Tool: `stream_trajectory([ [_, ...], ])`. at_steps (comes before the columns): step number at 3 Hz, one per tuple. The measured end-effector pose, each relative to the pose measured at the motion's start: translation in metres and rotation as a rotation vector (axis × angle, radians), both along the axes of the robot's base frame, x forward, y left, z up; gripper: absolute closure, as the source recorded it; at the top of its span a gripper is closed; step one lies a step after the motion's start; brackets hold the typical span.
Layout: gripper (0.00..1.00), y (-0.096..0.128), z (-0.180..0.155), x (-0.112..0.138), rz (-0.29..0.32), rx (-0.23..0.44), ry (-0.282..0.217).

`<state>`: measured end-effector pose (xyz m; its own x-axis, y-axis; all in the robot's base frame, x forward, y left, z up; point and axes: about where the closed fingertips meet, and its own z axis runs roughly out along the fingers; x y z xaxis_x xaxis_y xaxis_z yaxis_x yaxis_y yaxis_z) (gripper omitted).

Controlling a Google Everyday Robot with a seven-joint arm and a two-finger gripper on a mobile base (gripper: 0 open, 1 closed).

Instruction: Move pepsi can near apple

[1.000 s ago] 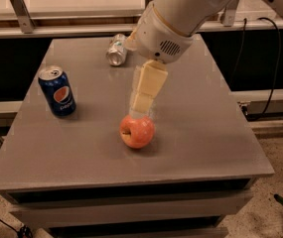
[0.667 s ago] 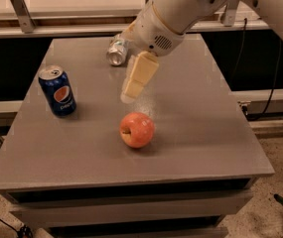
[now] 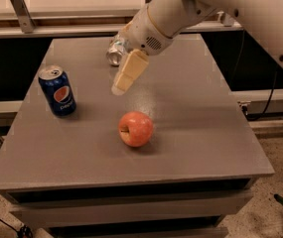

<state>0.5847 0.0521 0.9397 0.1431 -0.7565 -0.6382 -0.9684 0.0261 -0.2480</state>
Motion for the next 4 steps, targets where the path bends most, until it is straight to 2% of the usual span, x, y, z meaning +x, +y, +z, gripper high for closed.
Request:
stream_trajectory([
  [1,0.0,0.011,0.0,0.0,0.033,0.051,-0.008],
  [2,0.0,0.043,0.012,0.001,0.118,0.16,-0.034],
  [3,0.0,0.077,0.025,-0.003,0.214,0.237,-0.04],
  [4,0.0,0.101,0.024,-0.012,0.292,0.245,-0.018],
])
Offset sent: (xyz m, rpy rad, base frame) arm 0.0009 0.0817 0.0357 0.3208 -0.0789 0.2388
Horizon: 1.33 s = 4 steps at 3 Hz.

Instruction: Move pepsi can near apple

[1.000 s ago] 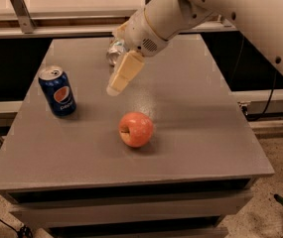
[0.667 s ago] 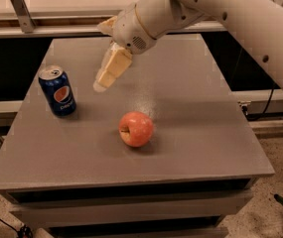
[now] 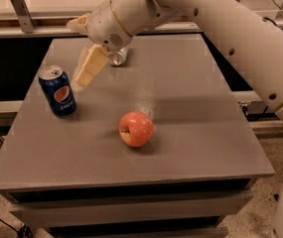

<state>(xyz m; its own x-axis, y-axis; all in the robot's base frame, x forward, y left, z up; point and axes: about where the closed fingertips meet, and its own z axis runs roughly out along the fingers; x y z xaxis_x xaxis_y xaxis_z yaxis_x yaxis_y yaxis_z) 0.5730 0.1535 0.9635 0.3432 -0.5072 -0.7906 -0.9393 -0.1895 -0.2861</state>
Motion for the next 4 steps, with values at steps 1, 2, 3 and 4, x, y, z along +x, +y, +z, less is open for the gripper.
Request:
stream_trajectory([
  [1,0.0,0.018,-0.01,-0.004,0.038,-0.035,0.027],
  [2,0.0,0.035,-0.021,-0.006,0.072,-0.055,0.059],
  [3,0.16,0.045,-0.029,-0.007,0.099,-0.054,0.084],
  [4,0.39,0.046,-0.036,-0.011,0.122,-0.078,0.099],
])
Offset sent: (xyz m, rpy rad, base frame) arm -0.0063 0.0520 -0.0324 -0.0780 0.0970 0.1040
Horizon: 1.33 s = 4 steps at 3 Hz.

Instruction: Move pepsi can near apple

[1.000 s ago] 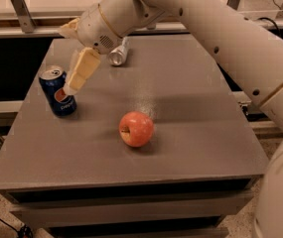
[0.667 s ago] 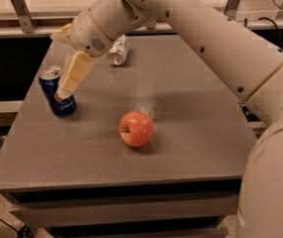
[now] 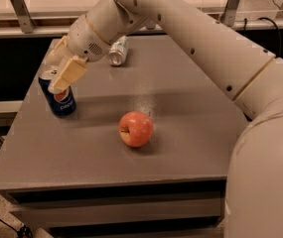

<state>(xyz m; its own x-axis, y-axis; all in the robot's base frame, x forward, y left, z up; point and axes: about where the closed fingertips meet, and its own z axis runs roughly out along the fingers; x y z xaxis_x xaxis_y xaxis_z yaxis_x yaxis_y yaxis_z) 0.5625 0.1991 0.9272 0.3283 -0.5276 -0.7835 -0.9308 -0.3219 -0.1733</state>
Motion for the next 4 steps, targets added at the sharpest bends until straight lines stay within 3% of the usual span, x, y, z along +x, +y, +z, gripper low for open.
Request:
stream_trajectory([
  [2,0.85,-0.005,-0.011,-0.004,0.054,-0.051,0.039],
  [3,1.0,-0.025,-0.002,-0.003,0.075,-0.003,0.025],
  [4,1.0,-0.061,0.009,0.0,0.056,0.049,-0.01],
])
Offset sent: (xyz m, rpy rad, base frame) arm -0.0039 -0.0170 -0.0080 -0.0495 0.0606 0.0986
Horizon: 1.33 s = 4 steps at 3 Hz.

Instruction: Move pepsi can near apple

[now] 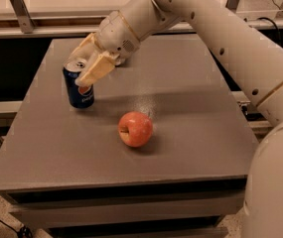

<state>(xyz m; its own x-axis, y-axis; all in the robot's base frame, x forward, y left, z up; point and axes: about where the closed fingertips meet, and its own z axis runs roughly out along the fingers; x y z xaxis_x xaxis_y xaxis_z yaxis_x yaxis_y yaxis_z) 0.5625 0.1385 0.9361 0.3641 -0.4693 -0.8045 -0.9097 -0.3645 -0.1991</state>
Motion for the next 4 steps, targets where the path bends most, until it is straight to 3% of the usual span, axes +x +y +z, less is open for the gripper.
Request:
stream_trajectory([
  [2,1.0,-0.066,0.0,0.011,-0.083,-0.019,-0.027],
  [3,1.0,-0.095,-0.005,0.013,-0.083,-0.051,-0.026],
  [4,1.0,-0.109,-0.012,0.013,-0.043,-0.081,-0.017],
])
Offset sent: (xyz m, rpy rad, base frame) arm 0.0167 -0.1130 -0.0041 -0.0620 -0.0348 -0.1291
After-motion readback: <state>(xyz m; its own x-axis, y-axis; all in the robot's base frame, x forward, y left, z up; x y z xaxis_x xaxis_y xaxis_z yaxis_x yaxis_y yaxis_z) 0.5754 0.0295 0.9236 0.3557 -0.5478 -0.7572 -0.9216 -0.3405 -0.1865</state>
